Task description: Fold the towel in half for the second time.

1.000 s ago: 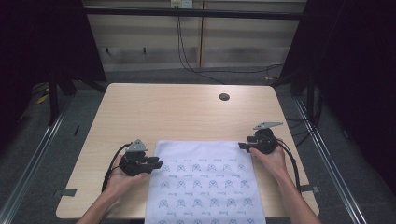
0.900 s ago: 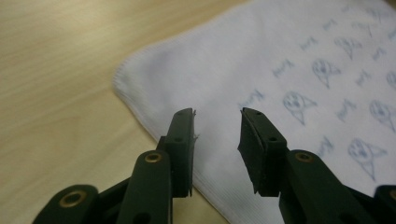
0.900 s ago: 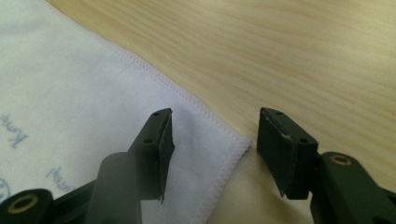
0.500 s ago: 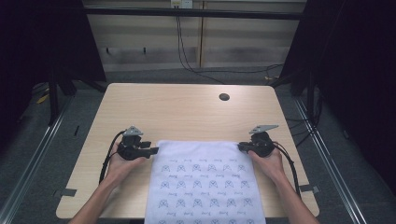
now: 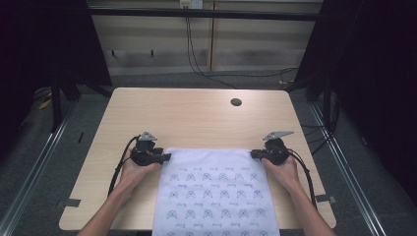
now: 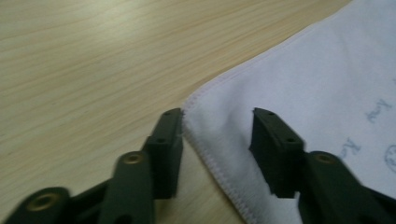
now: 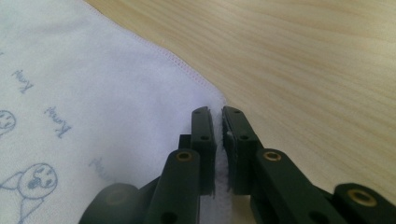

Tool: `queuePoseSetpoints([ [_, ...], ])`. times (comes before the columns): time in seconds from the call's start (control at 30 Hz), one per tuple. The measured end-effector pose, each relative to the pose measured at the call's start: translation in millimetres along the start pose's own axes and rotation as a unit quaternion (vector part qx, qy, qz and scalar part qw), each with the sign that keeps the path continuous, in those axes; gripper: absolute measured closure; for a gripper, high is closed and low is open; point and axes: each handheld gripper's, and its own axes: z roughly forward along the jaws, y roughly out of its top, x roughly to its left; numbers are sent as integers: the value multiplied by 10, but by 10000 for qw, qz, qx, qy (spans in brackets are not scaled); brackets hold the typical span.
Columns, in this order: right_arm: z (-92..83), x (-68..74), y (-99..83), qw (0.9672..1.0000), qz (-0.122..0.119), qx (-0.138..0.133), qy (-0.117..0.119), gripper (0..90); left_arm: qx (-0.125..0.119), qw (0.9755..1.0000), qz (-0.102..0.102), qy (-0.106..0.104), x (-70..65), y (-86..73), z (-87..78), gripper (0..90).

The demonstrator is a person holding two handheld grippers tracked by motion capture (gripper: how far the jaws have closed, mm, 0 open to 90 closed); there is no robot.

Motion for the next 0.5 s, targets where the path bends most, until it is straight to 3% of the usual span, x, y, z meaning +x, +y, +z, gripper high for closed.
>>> queuePoseSetpoints([
  [0.07,-3,1,0,10000,7,18,5,840,66,9999,138,49,-48,12,14,688],
  [0.13,-8,7,-4,10000,22,32,65,841,140,9994,260,-169,-91,5,21,815],
  [0.27,-48,41,-22,9996,51,56,265,844,104,9995,137,-282,-109,-21,-10,868],
  [0.37,-151,63,12,9992,76,-159,348,845,-193,9989,38,-415,-77,-13,-143,868],
  [0.5,-359,37,186,9966,124,-664,470,846,-723,9957,-123,-558,-32,133,-371,868],
])
